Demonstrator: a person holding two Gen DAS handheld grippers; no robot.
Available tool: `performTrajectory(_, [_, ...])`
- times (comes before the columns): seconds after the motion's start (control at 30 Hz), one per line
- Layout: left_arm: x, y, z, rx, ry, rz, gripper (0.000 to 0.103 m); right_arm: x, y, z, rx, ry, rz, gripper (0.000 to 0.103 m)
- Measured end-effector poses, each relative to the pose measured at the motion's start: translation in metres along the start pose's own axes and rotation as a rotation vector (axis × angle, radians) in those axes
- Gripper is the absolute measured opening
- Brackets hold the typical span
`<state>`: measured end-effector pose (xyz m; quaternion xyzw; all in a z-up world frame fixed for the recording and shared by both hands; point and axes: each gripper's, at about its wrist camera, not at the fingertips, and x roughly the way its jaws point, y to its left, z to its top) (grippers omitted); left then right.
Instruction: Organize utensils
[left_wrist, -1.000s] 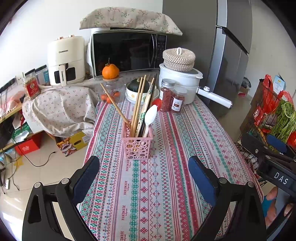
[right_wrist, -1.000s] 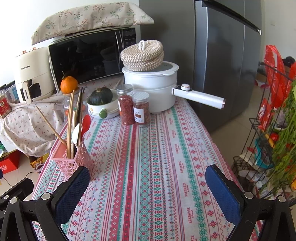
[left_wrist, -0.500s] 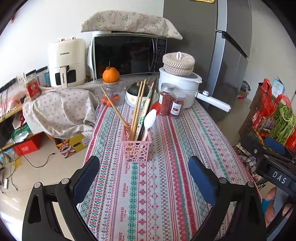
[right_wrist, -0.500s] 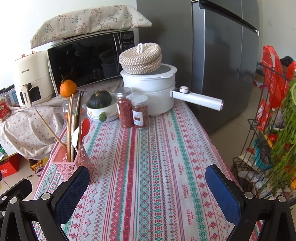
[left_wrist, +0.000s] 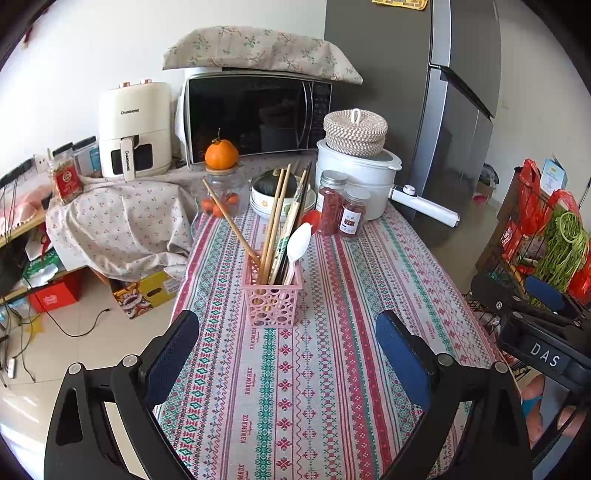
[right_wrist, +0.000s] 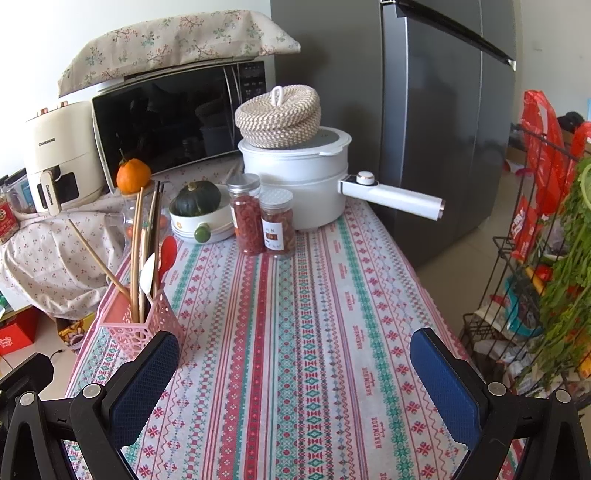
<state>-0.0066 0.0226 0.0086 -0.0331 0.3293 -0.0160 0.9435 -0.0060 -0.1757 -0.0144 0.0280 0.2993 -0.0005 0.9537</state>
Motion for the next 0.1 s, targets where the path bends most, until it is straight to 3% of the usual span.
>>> performTrajectory(0.1, [-0.0013,0.0006,-0.0007,-0.001,-0.006,-0.005,0.098,0.0011,0.0008,-0.0005,-0.002,0.001,0.0,0.103])
